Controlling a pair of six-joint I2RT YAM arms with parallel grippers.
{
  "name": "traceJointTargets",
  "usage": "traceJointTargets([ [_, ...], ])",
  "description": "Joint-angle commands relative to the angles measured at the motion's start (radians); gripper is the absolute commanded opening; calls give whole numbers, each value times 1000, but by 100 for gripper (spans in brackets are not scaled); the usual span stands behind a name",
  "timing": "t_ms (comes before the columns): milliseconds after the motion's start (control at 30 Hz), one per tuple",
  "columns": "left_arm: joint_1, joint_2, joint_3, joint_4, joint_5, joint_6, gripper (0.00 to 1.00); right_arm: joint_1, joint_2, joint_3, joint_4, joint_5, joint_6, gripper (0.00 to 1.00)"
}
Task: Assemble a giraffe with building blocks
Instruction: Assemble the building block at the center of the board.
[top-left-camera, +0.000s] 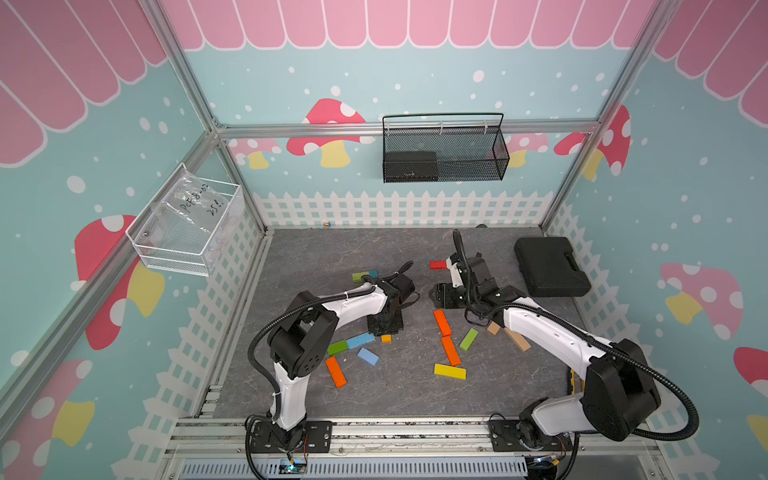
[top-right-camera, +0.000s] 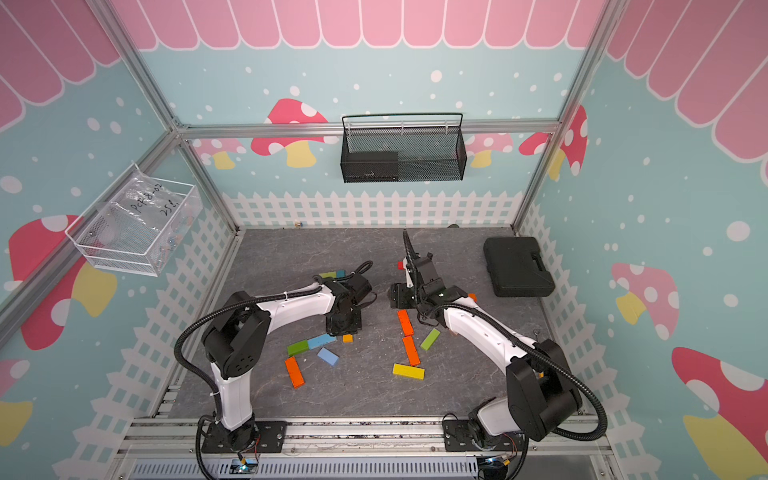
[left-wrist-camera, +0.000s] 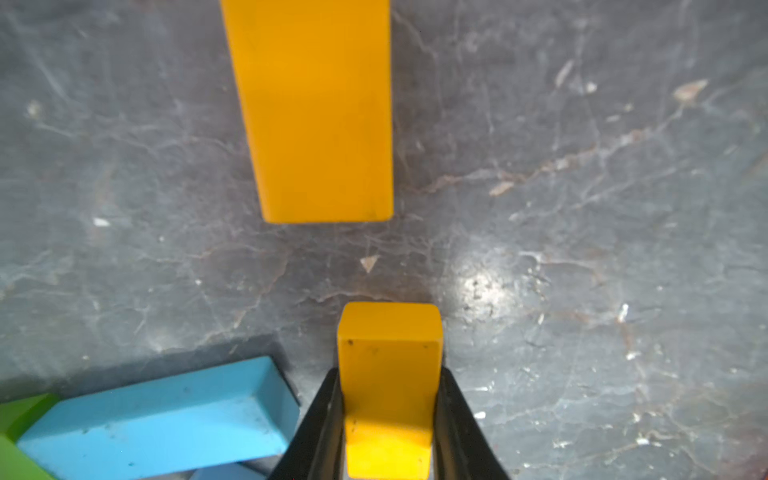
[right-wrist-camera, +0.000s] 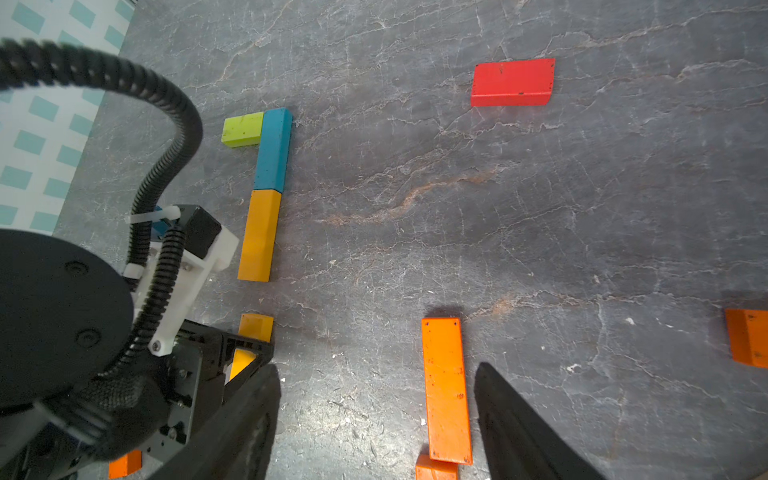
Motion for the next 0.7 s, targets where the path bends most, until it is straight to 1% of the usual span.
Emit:
traceJointTargets([
  [0,26,23,-26,32,-12,2,29,-6,13,0,-13,-6,5,76],
  [200,49,30,-46,32,-11,10,29,-5,10,0,-13,-5,8,75],
  [433,52,34,-37,8,-30,22,29,-6,18,5,-13,-9,10,75],
  [667,55,40,-5,-72,-107,33,32,-5,14,4,-13,-5,9,76],
])
